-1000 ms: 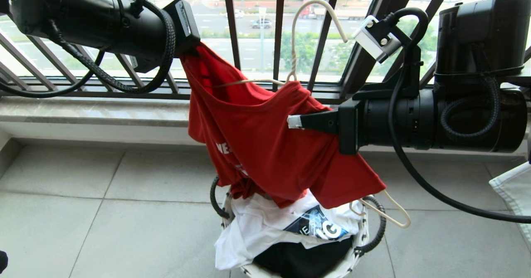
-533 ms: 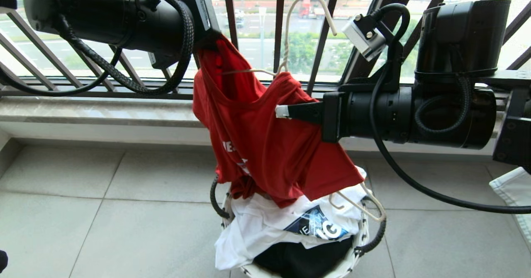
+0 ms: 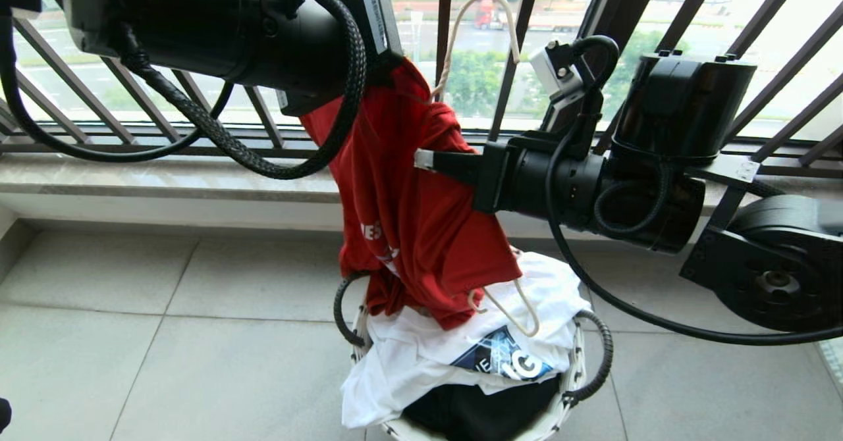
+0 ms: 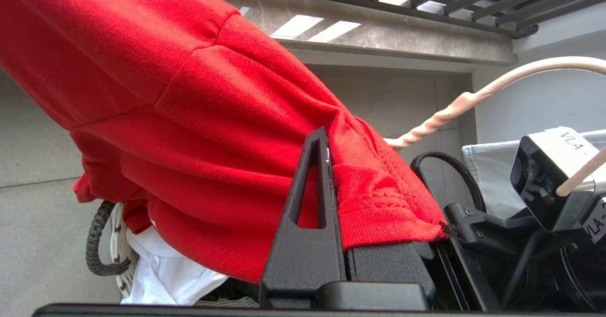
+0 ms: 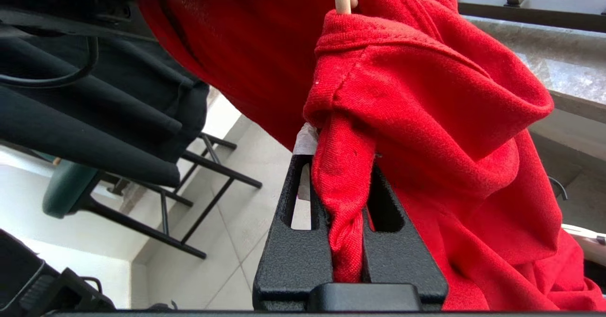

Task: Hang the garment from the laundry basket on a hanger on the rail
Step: Hang the clothes on the clothes rack

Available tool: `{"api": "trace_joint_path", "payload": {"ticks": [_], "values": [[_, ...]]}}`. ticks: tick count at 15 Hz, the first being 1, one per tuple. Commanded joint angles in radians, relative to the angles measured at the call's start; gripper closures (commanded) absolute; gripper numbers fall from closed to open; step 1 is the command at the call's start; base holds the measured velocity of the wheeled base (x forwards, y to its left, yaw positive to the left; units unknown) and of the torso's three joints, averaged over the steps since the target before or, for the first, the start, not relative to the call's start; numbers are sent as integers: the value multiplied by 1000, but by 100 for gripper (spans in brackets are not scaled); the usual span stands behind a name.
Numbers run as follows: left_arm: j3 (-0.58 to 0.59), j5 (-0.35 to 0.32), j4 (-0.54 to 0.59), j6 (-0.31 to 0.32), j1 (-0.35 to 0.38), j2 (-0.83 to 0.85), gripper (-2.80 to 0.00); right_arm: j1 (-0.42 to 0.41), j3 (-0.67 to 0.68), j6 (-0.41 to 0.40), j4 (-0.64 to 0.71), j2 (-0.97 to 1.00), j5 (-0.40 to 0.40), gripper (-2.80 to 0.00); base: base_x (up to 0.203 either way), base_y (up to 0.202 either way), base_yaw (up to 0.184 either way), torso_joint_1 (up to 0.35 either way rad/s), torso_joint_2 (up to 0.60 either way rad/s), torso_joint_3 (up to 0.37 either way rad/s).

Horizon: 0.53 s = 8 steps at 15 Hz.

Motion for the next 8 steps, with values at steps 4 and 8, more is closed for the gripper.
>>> {"api": "trace_joint_path", "payload": {"ticks": [4,8], "values": [[3,4,-43,0,-35,24,0,9,62,28,-169,33,10,0,0,0,0,0,0,0],[5,9,-43,12,-62,15,0,17,82,28,-169,8,35,0,0,0,0,0,0,0]]}}
